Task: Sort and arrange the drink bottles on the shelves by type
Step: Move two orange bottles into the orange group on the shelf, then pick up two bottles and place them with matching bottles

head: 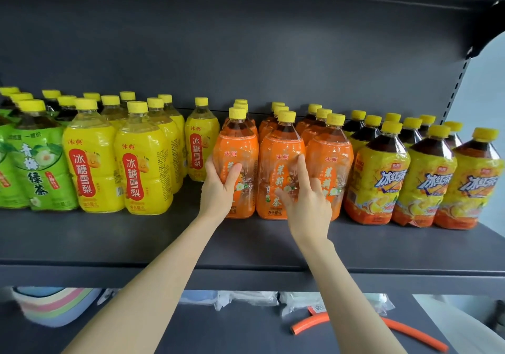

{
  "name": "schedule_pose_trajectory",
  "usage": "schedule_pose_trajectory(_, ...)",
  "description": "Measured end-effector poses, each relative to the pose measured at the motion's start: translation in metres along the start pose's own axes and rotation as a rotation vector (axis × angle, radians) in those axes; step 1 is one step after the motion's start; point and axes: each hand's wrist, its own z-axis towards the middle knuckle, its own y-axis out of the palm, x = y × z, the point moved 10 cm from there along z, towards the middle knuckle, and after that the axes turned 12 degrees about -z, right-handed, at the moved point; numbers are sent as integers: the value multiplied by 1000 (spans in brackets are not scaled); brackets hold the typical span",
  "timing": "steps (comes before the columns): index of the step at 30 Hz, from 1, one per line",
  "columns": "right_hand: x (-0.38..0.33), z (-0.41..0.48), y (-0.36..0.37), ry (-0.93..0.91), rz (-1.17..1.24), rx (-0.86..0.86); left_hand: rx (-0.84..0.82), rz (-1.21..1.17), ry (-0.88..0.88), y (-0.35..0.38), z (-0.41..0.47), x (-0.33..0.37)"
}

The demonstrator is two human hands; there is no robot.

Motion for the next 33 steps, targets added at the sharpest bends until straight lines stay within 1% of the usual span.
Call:
schedule_pose_trajectory(2,-1,-1,0,-24,-28,-91,-47,92,-77,-3,-2,-1)
schedule_pose_trajectory(3,0,-1,1,-32,-41,-141,-80,188,-120,-4,-3,-2)
schedule_pose_trajectory(5,-4,-4,-3,-66,-47,-226,-164,476,-155,-13,-11,5)
schedule_pose_trajectory(7,-14,-6,-12,-119,-48,-268,-212,717,-68,-24,-24,25)
schedule_pose_trajectory(9,-31,-11,-22,-163,3,-268,-214,800,69,-39,-39,52)
schedule_pose_trajectory(12,-68,-17,-39,-225,148,-229,-136,795,260,-78,-63,93)
schedule_pose_trajectory(14,-99,-22,-46,-267,240,-214,-104,796,355,-109,-75,116)
schedule_pose_trajectory(17,-155,-35,-55,-335,394,-195,-53,778,397,-165,-88,135)
schedule_pose_trajectory(20,-220,-58,-57,-382,534,-193,38,705,364,-239,-96,144)
schedule_pose_trajectory(23,-297,-89,-57,-424,647,-162,153,600,310,-334,-109,142)
schedule_pose_trajectory(25,-351,-116,-50,-439,718,-165,202,598,280,-400,-121,137)
schedule_pose_trajectory(30,-494,-195,-13,-420,893,-363,284,576,207,-556,-148,132)
schedule_pose_trajectory(33,-568,-229,1,-438,949,-415,334,538,177,-629,-155,129)
